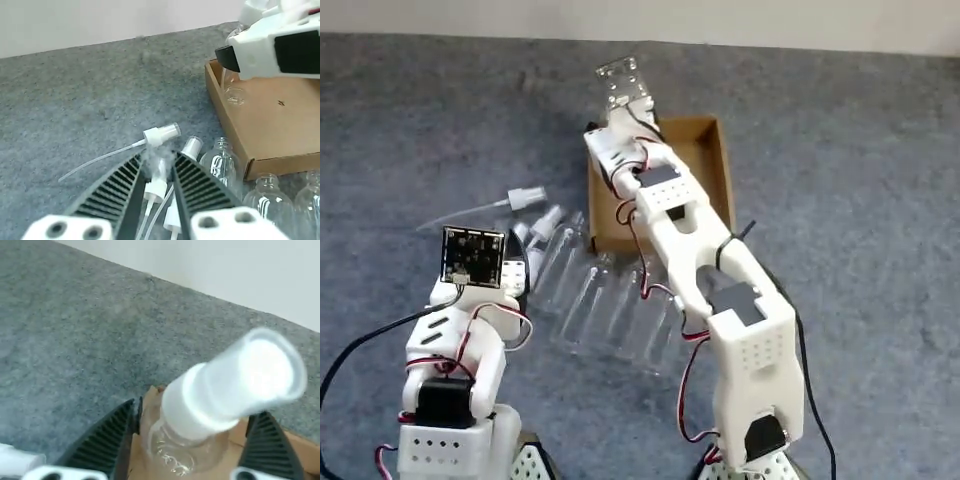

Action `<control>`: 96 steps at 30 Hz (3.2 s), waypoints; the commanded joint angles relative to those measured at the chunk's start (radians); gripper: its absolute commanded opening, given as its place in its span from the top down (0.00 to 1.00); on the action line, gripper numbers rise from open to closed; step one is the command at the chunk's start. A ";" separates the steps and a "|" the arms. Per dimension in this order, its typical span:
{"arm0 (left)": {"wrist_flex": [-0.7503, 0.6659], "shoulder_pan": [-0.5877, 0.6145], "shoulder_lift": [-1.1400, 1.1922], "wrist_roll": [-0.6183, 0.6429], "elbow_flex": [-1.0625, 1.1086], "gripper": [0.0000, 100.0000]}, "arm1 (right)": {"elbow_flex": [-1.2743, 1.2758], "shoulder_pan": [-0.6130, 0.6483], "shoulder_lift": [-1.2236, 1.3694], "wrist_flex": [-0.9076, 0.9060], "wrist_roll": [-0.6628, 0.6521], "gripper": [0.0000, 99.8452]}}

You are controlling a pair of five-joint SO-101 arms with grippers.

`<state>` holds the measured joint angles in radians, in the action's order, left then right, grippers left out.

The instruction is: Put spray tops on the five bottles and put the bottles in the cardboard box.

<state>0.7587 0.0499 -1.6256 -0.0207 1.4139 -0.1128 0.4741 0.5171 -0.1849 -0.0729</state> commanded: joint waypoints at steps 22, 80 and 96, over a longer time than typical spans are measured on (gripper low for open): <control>-0.023 0.010 0.001 -0.026 -0.004 1.00 | -0.561 0.007 -0.288 -0.796 -0.005 0.74; -0.089 0.013 0.001 -0.026 0.033 1.00 | 1.063 -0.007 -0.872 -0.751 0.427 0.69; -0.087 0.010 0.007 -0.026 -0.002 1.00 | 1.023 -0.854 -0.932 -0.754 -0.545 0.91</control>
<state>0.6928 0.0499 -1.6241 -0.0391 1.4523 0.9567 -0.2685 -0.3759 -0.9260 -0.5317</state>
